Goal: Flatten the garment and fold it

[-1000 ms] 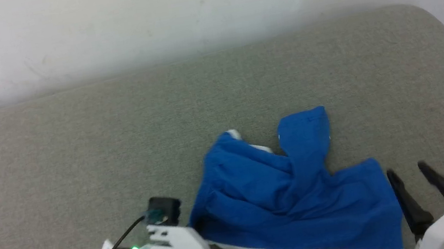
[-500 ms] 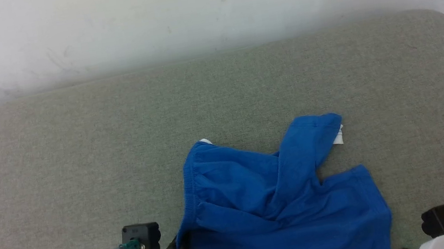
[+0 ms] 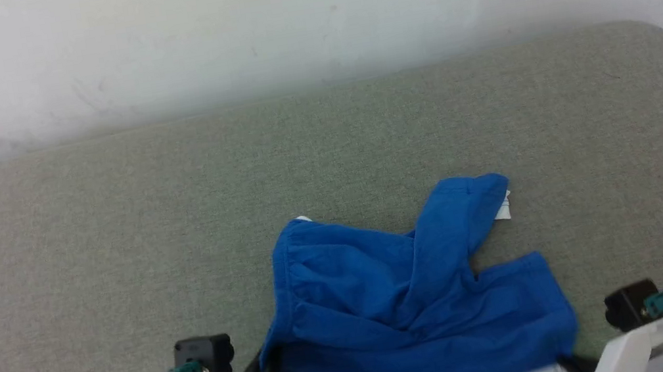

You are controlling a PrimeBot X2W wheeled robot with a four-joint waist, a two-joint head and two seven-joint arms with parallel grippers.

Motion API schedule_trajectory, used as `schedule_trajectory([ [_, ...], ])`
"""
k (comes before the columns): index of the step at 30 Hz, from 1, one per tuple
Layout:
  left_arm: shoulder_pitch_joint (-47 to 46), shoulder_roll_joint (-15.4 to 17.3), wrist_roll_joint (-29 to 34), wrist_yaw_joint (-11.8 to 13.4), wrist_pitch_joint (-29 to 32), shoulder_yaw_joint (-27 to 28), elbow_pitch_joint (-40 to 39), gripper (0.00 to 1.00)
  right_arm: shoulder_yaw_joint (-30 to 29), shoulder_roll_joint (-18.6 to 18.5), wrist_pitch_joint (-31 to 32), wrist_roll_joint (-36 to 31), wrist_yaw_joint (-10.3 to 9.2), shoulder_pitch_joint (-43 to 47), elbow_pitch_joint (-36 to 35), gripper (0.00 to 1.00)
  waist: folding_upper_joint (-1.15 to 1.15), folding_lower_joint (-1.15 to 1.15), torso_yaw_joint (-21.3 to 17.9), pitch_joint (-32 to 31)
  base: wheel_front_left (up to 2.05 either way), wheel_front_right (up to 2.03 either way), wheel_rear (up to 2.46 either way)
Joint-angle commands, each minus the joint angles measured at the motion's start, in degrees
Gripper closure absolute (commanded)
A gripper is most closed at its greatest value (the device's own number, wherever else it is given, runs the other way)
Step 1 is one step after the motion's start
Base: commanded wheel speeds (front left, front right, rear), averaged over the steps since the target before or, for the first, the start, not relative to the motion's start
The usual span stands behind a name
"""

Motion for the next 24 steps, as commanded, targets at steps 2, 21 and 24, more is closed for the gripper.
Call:
schedule_trajectory([
  [2,-0.1,1.3,0.5,0.5,-0.8,0.9,-2.7,1.0,-1.1,-0.1,-2.6,-1.9,0.02,-0.2,-5.7,1.0,0.0,0.0,-0.3,-0.7,0.0,0.0,0.0],
  [21,-39.1,3.2,2.1,-5.3,2.1,6.6,-5.4,1.0,-13.1,-2.9,-7.8,-5.8,0.02,-34.0,-25.3,1.0,0.0,0.0,-1.1,5.8,0.0,0.0,0.0],
  [24,-47.7,0.9,2.8,-5.6,-0.3,7.0,3.6,1.0,-12.6,-3.8,-10.6,-4.0,0.02,-43.1,-17.9,1.0,0.0,0.0,-1.6,9.7,0.0,0.0,0.0],
])
